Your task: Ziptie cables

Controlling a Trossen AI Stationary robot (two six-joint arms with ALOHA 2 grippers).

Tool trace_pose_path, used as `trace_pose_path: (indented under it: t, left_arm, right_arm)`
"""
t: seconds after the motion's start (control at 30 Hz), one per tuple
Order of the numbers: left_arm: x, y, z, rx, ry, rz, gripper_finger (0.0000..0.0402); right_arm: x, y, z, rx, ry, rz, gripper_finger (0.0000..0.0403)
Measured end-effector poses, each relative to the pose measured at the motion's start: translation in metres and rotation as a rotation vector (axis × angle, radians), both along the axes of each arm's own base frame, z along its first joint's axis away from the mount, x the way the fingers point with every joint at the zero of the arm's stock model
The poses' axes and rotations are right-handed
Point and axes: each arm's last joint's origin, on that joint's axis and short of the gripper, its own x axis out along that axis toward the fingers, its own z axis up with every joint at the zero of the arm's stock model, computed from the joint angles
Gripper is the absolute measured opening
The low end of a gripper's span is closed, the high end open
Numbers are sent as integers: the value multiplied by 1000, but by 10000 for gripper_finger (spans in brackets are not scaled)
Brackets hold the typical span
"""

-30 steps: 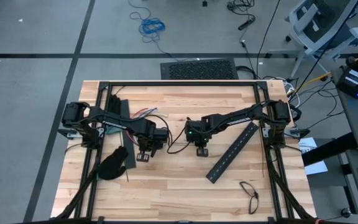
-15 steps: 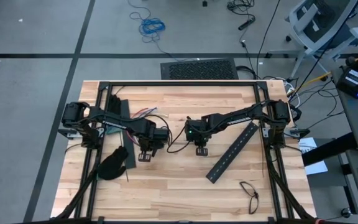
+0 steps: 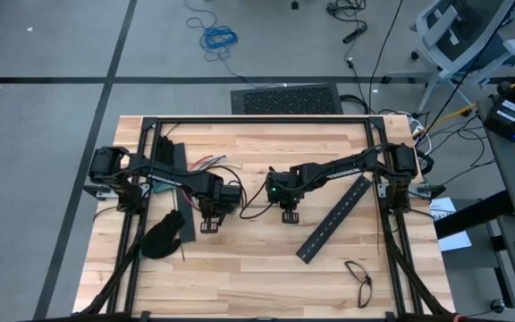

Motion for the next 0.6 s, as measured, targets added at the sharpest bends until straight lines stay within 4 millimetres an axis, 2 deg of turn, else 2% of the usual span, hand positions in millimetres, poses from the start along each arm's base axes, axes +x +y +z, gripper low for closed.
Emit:
trace_pose_path:
  t: [0.27,0.6]
  left_arm:
    - [2,0,-2,-2,-8,8,4]
    - [8,2,-20,-103,48,19,4]
  right_arm:
    - [-1,-5,0,-2,4,-18,0]
    - [-1,-6,0,-2,6,-45,0]
